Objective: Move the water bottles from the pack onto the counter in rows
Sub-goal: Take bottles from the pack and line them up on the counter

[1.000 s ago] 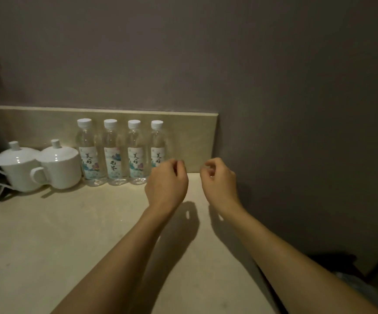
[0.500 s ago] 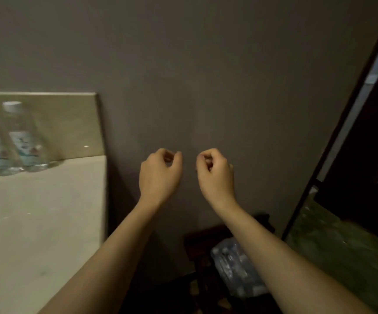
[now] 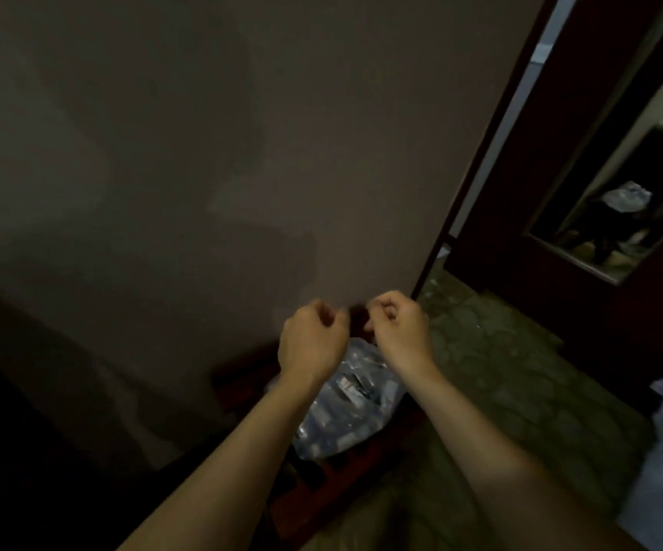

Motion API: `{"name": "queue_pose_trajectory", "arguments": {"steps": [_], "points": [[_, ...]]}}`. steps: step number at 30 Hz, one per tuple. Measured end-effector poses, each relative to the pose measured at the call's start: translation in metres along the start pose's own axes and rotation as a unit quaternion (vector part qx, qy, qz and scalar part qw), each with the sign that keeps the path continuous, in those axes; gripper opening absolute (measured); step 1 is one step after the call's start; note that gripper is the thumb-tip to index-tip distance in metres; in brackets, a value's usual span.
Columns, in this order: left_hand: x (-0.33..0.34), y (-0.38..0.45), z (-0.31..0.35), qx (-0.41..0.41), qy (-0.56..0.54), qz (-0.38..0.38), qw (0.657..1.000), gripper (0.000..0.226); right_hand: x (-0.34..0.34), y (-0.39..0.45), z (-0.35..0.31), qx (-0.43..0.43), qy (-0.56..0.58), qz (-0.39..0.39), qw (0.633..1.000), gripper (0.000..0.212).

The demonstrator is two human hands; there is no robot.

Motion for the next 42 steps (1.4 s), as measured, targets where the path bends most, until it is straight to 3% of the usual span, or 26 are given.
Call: {"name": "queue_pose_trajectory", "arguments": {"steps": [8, 15, 21, 25, 31, 37, 42], "points": [[0.081, 0.061, -0.064, -0.102, -0.02, -0.059, 0.993, 0.028, 0.037, 0.072, 0.095, 0.129, -0.059, -0.109, 0.984, 0.013], [0.148, 0.073, -0.115, -0.178, -0.08, -0.115, 0.974, 0.032, 0.062, 0.118, 0.169, 0.21, -0.095, -0.194, 0.954, 0.02], [0.201, 0.096, -0.158, -0.232, -0.04, -0.134, 0.963, 0.027, 0.095, 0.155, 0.246, 0.268, -0.134, -0.302, 0.905, 0.025], [0.228, 0.1, -0.174, -0.28, -0.002, -0.127, 0.951, 0.027, 0.108, 0.162, 0.291, 0.312, -0.178, -0.396, 0.845, 0.018], [0.268, 0.1, -0.201, -0.341, 0.078, -0.161, 0.923, 0.029, 0.125, 0.187, 0.329, 0.289, -0.229, -0.431, 0.824, 0.029], [0.306, 0.103, -0.232, -0.361, 0.093, -0.188, 0.909, 0.033, 0.161, 0.189, 0.36, 0.262, -0.248, -0.476, 0.802, 0.034], [0.342, 0.102, -0.273, -0.394, 0.107, -0.19, 0.893, 0.029, 0.182, 0.188, 0.386, 0.236, -0.295, -0.529, 0.76, 0.047]]}}
Point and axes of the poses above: each hand's wrist, its own y-axis towards the middle knuckle, its own x-axis out of the palm, z = x × y, the point moved 5 cm from there along y, towards the middle knuckle, and after that the axes turned 7 degrees about x, right-handed, at the moved point
